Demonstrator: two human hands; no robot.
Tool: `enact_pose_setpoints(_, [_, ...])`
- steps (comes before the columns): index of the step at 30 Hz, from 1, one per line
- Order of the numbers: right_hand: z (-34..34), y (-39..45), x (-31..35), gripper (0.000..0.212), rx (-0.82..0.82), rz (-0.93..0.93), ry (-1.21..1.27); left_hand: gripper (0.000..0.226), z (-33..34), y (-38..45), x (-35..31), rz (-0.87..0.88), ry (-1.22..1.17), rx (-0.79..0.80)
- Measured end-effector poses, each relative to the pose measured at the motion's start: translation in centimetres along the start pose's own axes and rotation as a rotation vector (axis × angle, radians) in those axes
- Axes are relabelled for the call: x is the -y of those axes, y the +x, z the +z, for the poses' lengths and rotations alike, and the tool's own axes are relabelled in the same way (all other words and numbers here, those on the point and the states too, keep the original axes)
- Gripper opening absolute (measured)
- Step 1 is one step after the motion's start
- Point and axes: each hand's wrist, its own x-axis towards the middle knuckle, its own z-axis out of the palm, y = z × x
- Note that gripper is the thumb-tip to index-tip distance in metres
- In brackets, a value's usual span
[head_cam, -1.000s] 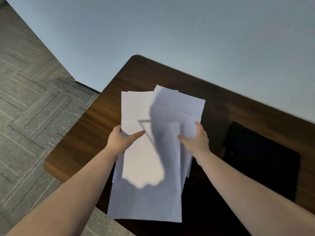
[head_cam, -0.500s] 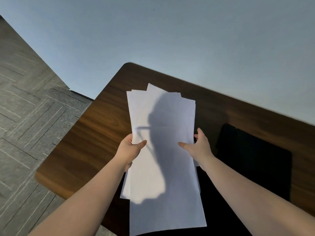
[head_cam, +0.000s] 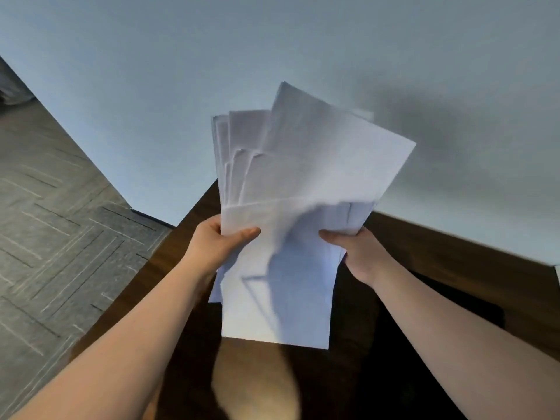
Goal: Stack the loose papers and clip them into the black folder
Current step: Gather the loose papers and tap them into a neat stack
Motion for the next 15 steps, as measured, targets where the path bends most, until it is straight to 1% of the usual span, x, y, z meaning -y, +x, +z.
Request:
enact_pose_setpoints(2, [1.0,-0.8,1.8,0.05,0.014,-0.095,-0.014,0.02,-0.1,0.4,-1.8,0.062,0.012,-0.08])
enact_pose_setpoints(4, [2.0,-1.8,3.6,0.058,0.029,-0.195,-0.029,0.01,0.0,0.1,-3.6,0.122,-0.074,-0.117])
enact_pose_setpoints(5, [2.4,-2.3,4.3,0.056,0.035,-0.236,-0.043,0.011,0.0,-0.1,-4.3,0.136,-0.136,-0.121])
enact_pose_setpoints(8, [2.9,-3.4,5.2,0.042,0.02,-0.333,-0.157,0.029,0.3,-0.7,-4.9,0.136,-0.264,-0.128])
enact_pose_setpoints(12, [2.8,-4.0,4.4,0.047,-0.024,-0.348,-0.331,0.023,0.6,-1.8,-4.0,0.117,-0.371,-0.128])
enact_pose_setpoints(15, [2.7,-4.4,3.3,0.039,-0.008,-0.348,-0.392,0.039,0.3,-2.3,-2.8,0.098,-0.412,-0.121])
